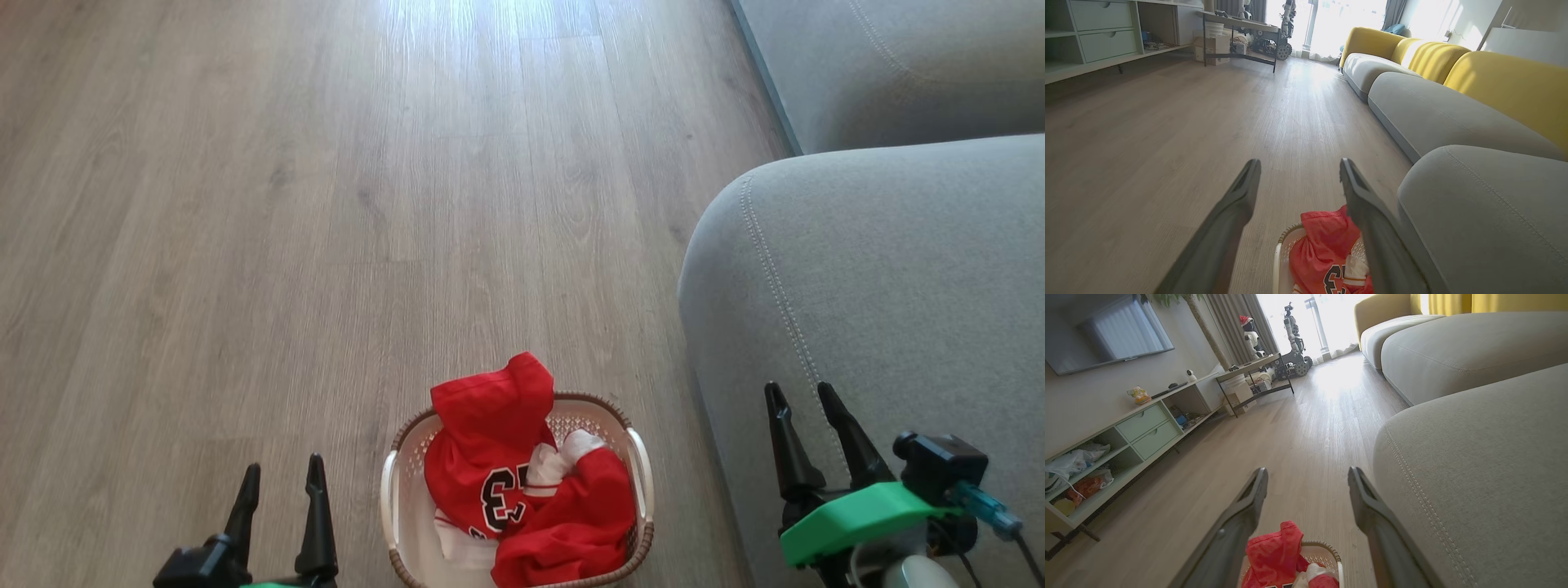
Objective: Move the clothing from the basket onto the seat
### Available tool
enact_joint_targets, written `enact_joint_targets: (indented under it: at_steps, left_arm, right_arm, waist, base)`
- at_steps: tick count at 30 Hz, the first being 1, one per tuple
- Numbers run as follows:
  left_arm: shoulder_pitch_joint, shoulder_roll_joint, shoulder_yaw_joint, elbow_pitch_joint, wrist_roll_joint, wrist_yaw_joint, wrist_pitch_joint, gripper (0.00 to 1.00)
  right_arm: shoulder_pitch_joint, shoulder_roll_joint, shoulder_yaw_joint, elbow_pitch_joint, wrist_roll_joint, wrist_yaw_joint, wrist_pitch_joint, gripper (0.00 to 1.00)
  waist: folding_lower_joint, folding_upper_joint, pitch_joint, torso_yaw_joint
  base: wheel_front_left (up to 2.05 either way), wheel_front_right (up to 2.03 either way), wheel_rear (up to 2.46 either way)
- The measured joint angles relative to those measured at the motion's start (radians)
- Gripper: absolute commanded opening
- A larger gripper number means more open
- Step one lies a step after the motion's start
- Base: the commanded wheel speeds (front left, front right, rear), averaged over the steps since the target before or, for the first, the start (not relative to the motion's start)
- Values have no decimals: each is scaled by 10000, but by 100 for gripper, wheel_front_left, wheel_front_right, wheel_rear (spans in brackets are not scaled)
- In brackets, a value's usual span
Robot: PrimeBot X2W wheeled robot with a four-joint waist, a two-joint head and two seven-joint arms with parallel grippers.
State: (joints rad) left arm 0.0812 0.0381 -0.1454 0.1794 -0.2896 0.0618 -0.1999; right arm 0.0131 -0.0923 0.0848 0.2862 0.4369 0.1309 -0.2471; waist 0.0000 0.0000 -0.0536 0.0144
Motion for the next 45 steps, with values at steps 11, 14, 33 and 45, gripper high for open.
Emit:
enact_joint_targets:
  at_steps: [11,14,33,45]
  left_arm:
    - [111,17,-42,130,1051,90,-276,100]
    - [224,19,-67,290,1363,90,-339,100]
    - [211,25,-73,656,1764,100,-499,100]
    - [203,25,-59,654,1764,102,-499,100]
  right_arm:
    - [11,255,-213,23,-1459,0,-10,100]
    - [15,286,-305,42,-1898,0,-12,100]
    - [27,405,-472,77,-2600,0,-42,100]
    - [27,405,-497,69,-2602,0,-42,100]
  waist:
    - [0,0,-53,24]
    - [0,0,-65,21]
    - [0,0,49,-3]
    - [0,0,119,16]
  base:
    - [0,0,0]
    - [0,0,0]
    - [0,0,0]
    - [0,0,0]
